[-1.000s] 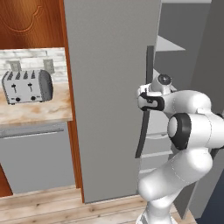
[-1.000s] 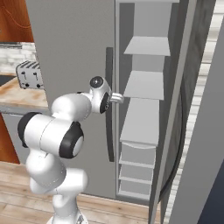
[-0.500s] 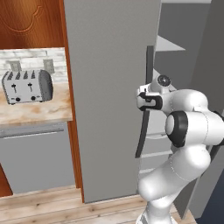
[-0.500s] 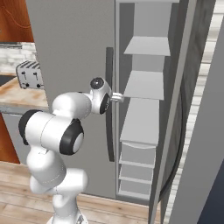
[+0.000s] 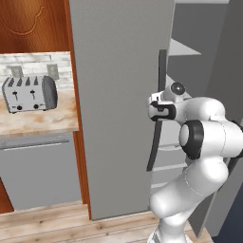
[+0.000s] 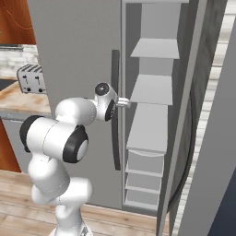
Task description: Place one of the steaks on the plate and the other in the bowl. Then place the bowl in the fridge.
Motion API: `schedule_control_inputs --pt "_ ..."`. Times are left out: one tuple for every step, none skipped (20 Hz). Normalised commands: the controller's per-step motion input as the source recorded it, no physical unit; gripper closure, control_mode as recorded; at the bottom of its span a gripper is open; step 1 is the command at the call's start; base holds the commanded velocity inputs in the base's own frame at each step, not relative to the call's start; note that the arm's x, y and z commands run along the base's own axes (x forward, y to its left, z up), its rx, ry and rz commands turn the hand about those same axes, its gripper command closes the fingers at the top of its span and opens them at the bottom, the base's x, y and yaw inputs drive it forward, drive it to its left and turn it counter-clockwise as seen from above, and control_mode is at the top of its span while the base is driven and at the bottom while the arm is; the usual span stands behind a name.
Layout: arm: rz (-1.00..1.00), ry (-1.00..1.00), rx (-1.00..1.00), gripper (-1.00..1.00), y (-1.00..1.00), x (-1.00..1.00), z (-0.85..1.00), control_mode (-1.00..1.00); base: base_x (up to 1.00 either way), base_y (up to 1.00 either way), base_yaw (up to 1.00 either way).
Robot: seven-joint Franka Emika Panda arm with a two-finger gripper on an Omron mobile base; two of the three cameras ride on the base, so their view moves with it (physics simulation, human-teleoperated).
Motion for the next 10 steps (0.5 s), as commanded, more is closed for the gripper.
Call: schedule_control_inputs --pt "0.00 0.00 0.00 1.00 0.00 0.00 0.00 -1.00 0.00 0.00 0.00" --pt "0.00 0.00 0.00 1.00 0.00 0.00 0.00 -1.00 0.00 0.00 0.00" --pt "0.00 0.00 0.00 1.00 0.00 0.00 0.00 -1.00 0.00 0.00 0.00" --pt "0.00 0.00 0.00 1.00 0.00 0.00 0.00 -1.00 0.00 0.00 0.00" --pt "0.00 -0.01 0.00 1.00 0.00 0.00 0.00 -1.00 0.00 0.00 0.00" --pt "-0.03 0.00 0.00 1.00 0.00 -0.21 0.00 -1.00 0.00 0.00 0.00" --pt "-0.07 0.00 0.00 1.00 0.00 -0.34 0.00 -1.00 0.00 0.00 0.00" --pt "-0.10 -0.01 0.00 1.00 0.00 -0.47 0.06 -1.00 0.00 0.00 0.00" --pt "-0.13 0.00 0.00 1.00 0.00 -0.54 0.15 -1.00 0.00 0.00 0.00" --pt "-0.13 -0.01 0.00 1.00 0.00 -0.61 0.19 -1.00 0.00 0.00 0.00"
